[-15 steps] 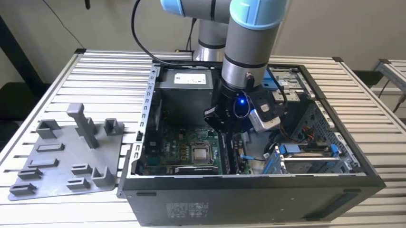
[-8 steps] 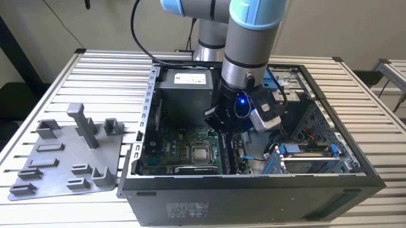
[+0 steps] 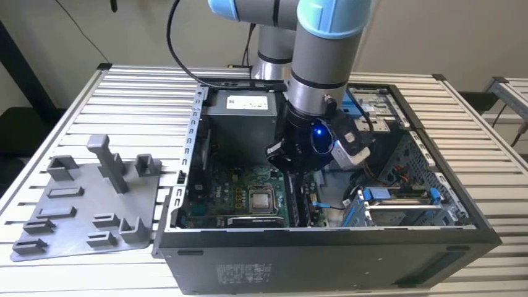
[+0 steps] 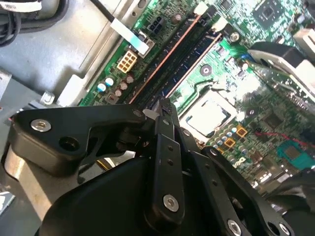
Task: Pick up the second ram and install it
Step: 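Press down the second ram until it locks into place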
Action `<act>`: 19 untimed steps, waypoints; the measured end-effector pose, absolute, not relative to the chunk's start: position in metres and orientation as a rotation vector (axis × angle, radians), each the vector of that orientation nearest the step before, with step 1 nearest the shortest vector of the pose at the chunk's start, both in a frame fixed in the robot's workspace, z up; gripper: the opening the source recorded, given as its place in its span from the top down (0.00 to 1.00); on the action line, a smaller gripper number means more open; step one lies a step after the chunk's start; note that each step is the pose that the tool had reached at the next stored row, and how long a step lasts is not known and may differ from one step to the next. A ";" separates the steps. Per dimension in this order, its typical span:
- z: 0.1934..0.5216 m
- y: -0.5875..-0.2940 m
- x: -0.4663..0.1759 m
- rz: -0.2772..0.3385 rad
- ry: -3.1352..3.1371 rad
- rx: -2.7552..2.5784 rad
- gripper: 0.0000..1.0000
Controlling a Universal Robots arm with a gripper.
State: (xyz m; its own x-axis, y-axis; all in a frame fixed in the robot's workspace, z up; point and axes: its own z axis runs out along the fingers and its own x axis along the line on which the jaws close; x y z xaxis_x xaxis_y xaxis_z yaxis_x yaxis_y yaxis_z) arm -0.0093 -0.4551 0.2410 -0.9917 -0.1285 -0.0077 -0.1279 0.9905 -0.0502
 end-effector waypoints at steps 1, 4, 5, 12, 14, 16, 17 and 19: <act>0.241 -0.455 -0.009 -0.078 3.121 -0.221 0.89; 0.241 -0.455 -0.009 -0.077 3.114 -0.278 0.89; 0.241 -0.455 -0.009 -0.077 3.112 -0.301 0.89; 0.241 -0.455 -0.010 -0.076 3.087 -0.465 0.89; 0.241 -0.455 -0.010 -0.076 3.079 -0.512 0.89; 0.241 -0.455 -0.010 -0.075 3.069 -0.562 0.89; 0.241 -0.455 -0.010 -0.075 3.064 -0.584 0.89; 0.241 -0.455 -0.010 -0.075 3.054 -0.624 0.89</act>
State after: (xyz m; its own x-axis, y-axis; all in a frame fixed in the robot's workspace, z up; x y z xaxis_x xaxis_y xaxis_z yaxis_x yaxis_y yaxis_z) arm -0.0102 -0.4551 0.2410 -0.9196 -0.3927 -0.0132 -0.3915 0.9187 -0.0517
